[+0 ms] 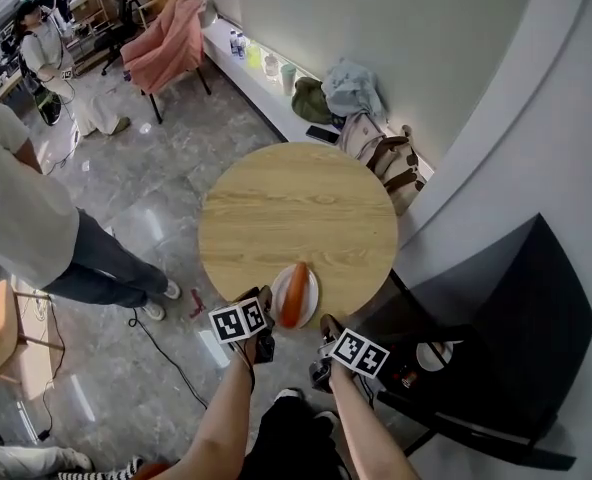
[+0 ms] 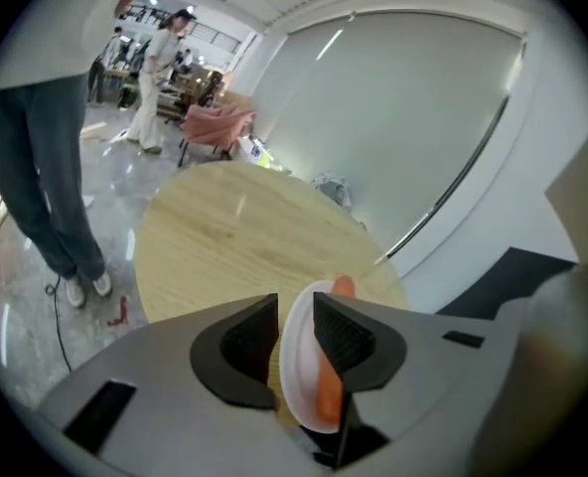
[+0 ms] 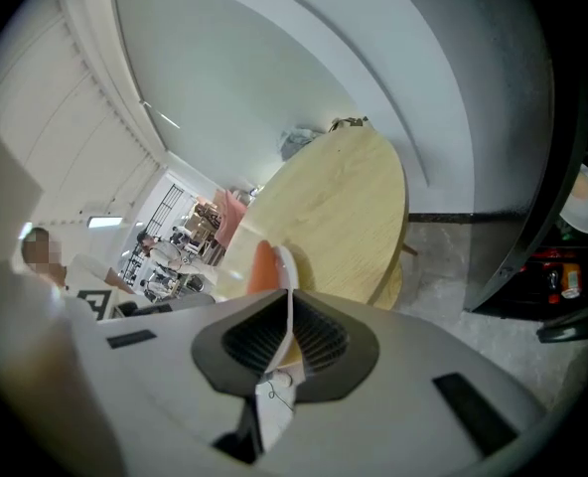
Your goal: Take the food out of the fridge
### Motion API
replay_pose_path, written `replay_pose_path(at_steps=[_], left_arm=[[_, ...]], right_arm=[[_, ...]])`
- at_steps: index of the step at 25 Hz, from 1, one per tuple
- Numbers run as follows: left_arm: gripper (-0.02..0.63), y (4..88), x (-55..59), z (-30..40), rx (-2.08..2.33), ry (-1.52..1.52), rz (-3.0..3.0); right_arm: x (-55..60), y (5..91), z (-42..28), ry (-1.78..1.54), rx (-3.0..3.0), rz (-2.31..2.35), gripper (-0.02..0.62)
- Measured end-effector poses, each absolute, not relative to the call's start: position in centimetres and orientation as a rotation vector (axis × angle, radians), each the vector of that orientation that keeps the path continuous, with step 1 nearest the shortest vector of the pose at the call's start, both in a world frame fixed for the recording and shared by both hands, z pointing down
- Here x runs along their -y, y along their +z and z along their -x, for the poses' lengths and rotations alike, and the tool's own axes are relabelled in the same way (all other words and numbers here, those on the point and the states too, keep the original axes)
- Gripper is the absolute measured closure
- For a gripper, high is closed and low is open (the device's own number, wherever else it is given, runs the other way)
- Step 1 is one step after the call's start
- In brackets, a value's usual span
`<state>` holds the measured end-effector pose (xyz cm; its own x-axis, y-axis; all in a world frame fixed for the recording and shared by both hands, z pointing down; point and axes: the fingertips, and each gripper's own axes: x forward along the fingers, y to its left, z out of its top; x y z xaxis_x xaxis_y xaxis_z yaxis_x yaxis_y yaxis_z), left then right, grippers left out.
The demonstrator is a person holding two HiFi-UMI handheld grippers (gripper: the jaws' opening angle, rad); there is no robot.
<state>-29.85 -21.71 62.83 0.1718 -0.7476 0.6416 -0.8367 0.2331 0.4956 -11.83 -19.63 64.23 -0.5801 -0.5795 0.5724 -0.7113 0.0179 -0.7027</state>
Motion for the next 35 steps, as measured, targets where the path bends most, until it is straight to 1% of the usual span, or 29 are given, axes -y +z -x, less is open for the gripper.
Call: replay_pose_path(at_steps=[4,5,6,7,12,14,19,25,31,35], left_arm=[[0.514,54.7,19.4,27.9,1.785,0.299,-1.817],[0.521,52.6,18.4,27.0,1.832,0.315,-1.888],[0.542,50.8,17.2,26.1,1.864,0.323,-1.941],[0.562,49.4,15.9,25.1,1.874,0.322,-1.979],[0.569,42.8,9.6,19.8,1.77,0.206,-2.132],[0.595,40.4,7.6,17.9,1.729,0.213,-2.204],[0.597,38.9,4.4,12.1,1.484,0.264,-2.341],[0.597,37.6,0.5,5.3,1.232,0.344,-2.526],[0.598,37.0,-0.9,0.7,1.073,0.335,-2.669],[0.598,35.6,-1.4,-1.1,0.998,0.286,-2.696]], right_arm=[[17.0,61.2,11.4,1.446,2.211,-1.351,0.575],[16.3,59.8,11.1,1.386,2.243,-1.367,0.575],[15.5,58.2,10.7,1.325,2.277,-1.395,0.575],[14.6,56.3,10.2,1.267,2.314,-1.432,0.575],[8.8,46.6,8.0,1.054,2.468,-1.562,0.575],[6.4,44.0,7.1,0.974,2.496,-1.567,0.575],[2.2,42.6,2.8,0.809,2.371,-1.622,0.575],[-2.2,41.5,-1.8,0.866,2.294,-1.795,0.575],[-4.0,39.9,-4.4,0.749,2.277,-1.942,0.575],[-5.2,38.7,-6.1,0.746,2.256,-1.995,0.575]])
